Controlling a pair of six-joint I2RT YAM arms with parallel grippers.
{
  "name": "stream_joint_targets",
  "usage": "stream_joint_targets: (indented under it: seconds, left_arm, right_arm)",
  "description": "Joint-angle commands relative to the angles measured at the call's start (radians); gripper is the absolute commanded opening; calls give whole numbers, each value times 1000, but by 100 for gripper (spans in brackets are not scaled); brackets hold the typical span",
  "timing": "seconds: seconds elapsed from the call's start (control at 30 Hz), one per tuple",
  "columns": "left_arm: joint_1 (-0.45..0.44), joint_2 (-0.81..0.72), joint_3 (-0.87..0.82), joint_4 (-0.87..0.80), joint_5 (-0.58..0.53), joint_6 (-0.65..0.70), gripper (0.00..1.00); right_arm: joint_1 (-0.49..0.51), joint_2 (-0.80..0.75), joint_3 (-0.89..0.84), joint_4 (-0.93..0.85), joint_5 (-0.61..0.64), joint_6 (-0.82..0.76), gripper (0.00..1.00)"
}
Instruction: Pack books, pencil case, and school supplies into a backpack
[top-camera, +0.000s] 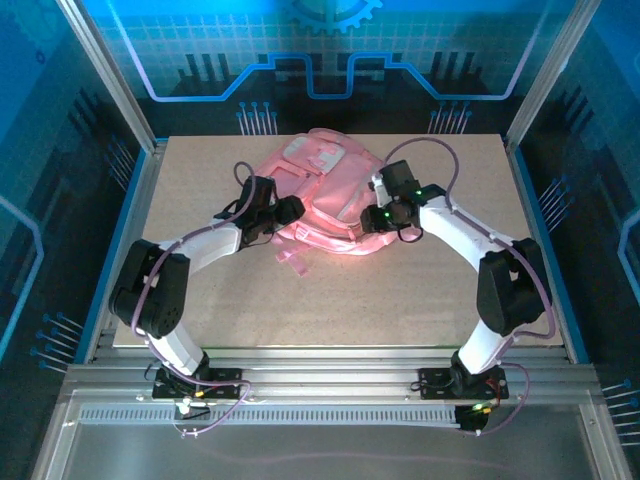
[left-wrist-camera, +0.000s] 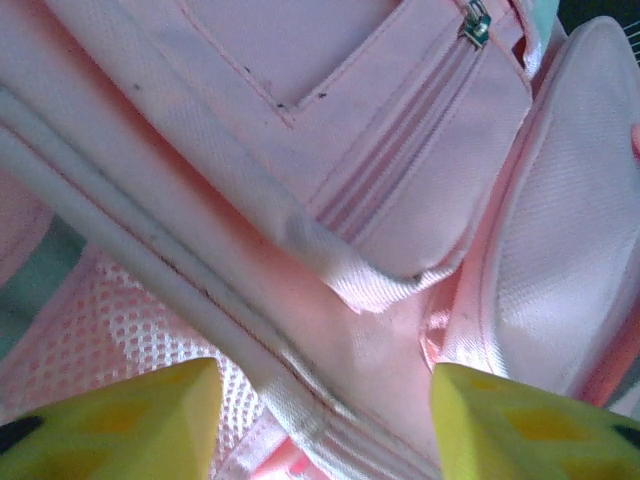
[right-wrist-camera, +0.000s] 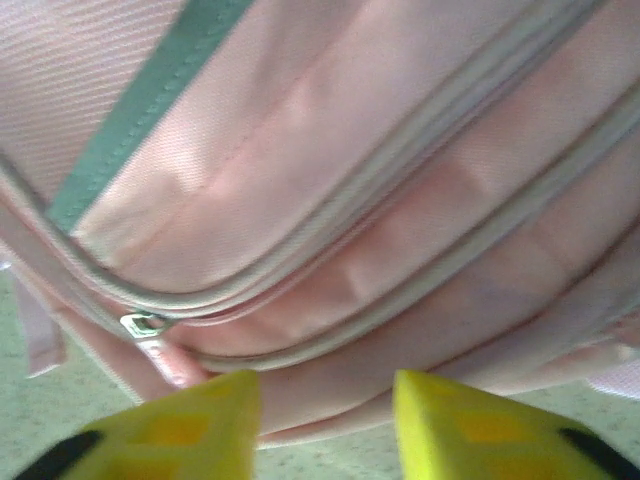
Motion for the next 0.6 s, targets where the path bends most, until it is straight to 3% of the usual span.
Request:
stream_joint_targets:
  seconds: [0.0, 0.27, 0.57]
  left_arm:
    - [-17, -78, 3, -29, 44, -41, 63]
    - [-115, -58, -53, 90, 42, -182, 66]
    - [-130, -45, -60, 160, 46, -254, 67]
  right_arm:
    - [43, -50, 8, 12, -45, 46, 49]
    - [108, 43, 19, 61, 11, 28, 51]
    - [116, 141, 0, 187, 85, 27, 49]
